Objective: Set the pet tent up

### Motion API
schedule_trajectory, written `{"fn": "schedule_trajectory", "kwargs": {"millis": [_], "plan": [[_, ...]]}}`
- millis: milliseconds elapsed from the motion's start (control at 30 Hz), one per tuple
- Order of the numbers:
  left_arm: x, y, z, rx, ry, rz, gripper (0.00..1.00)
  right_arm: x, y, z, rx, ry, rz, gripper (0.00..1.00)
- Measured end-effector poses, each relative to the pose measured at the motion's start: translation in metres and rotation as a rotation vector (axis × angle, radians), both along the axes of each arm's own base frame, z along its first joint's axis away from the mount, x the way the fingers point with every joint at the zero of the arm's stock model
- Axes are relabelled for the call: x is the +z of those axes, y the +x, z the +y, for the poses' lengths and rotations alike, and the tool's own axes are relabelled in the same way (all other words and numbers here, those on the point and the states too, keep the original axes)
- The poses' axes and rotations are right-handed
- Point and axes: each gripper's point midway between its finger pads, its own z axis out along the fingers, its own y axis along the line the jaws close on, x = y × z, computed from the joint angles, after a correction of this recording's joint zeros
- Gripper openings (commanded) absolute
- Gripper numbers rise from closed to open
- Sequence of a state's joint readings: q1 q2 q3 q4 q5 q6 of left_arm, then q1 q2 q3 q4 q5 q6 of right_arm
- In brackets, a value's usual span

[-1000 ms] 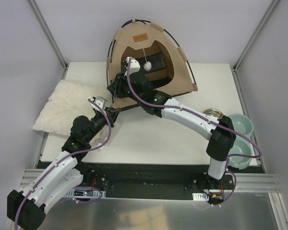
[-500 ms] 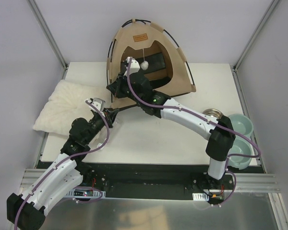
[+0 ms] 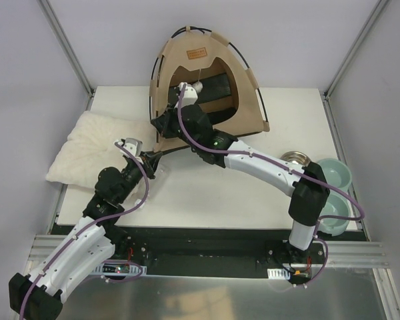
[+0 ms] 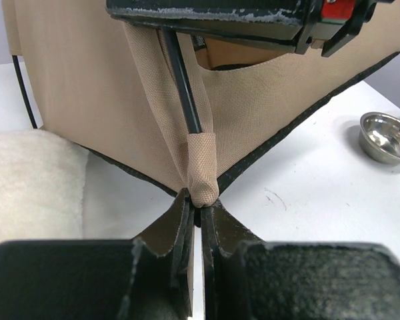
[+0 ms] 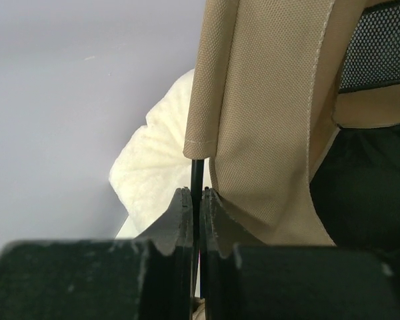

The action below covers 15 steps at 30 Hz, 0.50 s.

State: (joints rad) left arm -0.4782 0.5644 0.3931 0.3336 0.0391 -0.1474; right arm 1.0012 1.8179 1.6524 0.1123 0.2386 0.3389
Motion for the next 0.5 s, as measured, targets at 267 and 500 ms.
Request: {"fn": "schedule_trajectory", "kwargs": {"millis": [267, 500], "plan": [[-0.005, 0.000, -0.001, -0.002, 0.007, 0.019, 0.00, -0.004, -0.007, 0.003, 0.043, 0.033, 0.022, 0.00], [-0.010, 0.002, -0.002, -0.002, 0.013, 0.034, 0.10, -0.007, -0.012, 0.004, 0.077, 0.072, 0.057, 0.00]]}}
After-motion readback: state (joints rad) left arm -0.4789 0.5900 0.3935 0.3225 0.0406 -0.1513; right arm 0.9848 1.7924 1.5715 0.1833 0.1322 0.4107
